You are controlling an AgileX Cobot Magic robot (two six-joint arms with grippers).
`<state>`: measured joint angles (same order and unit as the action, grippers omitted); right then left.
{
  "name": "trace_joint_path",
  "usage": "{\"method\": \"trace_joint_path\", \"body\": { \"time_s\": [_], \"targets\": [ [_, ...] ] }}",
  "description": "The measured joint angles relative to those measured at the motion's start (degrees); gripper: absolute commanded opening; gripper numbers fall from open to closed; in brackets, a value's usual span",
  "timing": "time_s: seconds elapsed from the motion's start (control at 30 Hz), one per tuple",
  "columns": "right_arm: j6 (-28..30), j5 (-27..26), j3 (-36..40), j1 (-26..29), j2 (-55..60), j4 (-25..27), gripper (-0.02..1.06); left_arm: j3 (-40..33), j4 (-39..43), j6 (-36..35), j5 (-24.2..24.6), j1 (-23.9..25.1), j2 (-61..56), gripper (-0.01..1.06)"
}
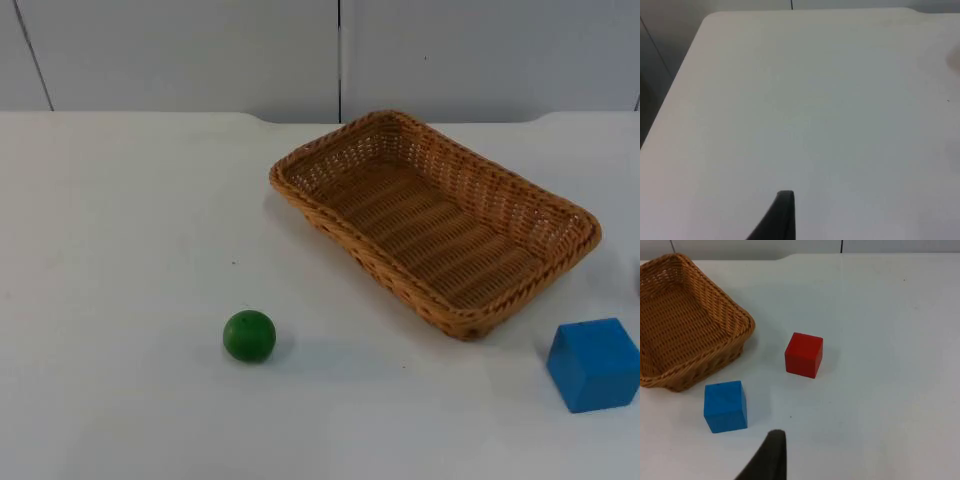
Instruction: Place all geometric objects except the red cube into the basket.
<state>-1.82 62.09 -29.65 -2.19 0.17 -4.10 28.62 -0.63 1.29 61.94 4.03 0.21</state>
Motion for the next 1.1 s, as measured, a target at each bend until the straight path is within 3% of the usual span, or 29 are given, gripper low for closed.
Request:
{"method": "trace_joint_path", "body": {
  "time_s": [0.27,0.77,0.9,1.1],
  "targets": [
    [0.0,-2.0,-3.4,0.0,6.5,0.0,1.05,3.4,0.0,0.0,-0.9,0.0,6.8,1.05],
    [0.0,-13.9,-13.1,0.0,40.1,0.0,1.05,4.7,-4.4,0.1,-10.4,0.0,33.6,1.05],
    [0.1,-14.3,-13.1,0.0,46.2,0.0,1.05,4.7,-5.2,0.4,-11.5,0.0,38.6,1.05],
    [0.1,-14.5,-13.1,0.0,50.7,0.9,1.05,6.1,-9.8,6.0,-11.9,0.0,45.5,1.05]
  ]
}}
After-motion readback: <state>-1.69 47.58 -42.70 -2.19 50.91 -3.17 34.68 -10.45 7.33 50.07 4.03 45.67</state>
